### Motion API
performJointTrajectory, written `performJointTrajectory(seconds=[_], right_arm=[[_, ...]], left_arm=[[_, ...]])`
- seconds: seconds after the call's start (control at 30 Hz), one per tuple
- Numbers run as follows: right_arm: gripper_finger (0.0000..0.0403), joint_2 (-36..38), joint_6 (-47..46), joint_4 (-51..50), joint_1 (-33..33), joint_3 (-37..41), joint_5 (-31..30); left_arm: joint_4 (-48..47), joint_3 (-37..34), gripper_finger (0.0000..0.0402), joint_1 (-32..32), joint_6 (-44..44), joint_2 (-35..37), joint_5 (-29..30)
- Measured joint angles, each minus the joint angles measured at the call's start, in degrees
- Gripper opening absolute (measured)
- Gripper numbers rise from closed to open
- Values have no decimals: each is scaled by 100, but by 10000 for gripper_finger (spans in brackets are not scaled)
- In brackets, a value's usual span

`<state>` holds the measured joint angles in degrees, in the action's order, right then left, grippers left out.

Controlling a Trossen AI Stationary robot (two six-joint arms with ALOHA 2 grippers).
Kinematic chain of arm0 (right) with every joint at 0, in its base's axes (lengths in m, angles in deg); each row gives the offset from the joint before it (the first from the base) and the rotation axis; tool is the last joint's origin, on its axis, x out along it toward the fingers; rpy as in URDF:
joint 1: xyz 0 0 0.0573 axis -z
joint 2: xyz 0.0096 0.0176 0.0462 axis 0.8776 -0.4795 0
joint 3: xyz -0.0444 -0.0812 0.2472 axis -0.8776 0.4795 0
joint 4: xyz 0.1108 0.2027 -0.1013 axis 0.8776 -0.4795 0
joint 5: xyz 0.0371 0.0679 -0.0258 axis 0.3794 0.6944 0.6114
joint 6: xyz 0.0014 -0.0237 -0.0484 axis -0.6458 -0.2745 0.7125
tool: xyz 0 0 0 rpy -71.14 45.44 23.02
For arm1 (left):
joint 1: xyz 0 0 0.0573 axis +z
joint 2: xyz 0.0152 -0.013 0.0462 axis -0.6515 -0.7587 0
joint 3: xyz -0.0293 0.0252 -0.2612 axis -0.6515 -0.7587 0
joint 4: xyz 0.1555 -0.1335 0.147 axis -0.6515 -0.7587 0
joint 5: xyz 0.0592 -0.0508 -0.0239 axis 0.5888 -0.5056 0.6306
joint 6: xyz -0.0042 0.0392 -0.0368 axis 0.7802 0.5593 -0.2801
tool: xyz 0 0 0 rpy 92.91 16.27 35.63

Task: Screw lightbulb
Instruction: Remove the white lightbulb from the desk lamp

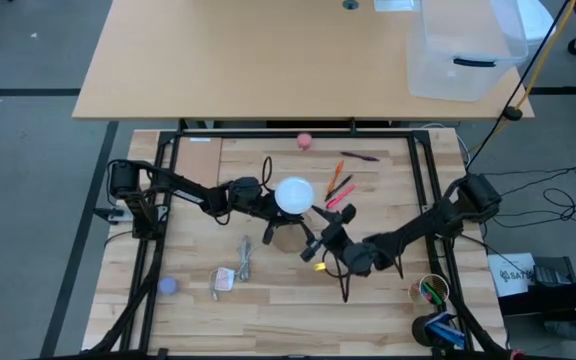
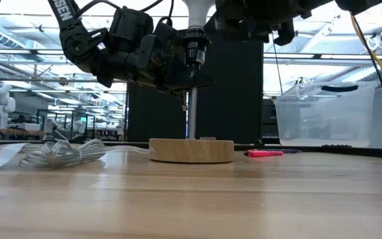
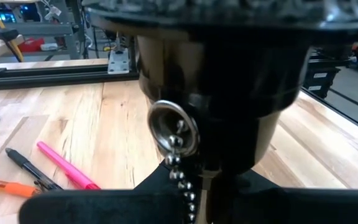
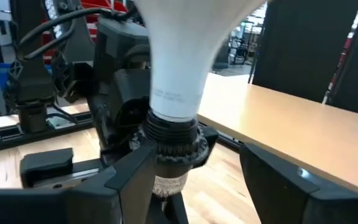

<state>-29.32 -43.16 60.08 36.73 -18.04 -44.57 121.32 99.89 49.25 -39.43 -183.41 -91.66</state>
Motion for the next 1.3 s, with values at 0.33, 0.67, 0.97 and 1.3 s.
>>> performJointTrajectory(seconds=[0.33,0.67,0.97,1.3], right_arm=[[216,-37,-396,-4,-41,0,-177],[216,-37,-235,127,-116,0,-138],[216,-35,375,843,35,0,-130],[249,-35,199,988,712,0,1202]], left_arm=[[-2,4,28,-39,28,0,11],[97,92,28,176,49,-17,-19],[33,109,28,387,58,-15,-61],[-35,118,28,413,95,-4,-63]])
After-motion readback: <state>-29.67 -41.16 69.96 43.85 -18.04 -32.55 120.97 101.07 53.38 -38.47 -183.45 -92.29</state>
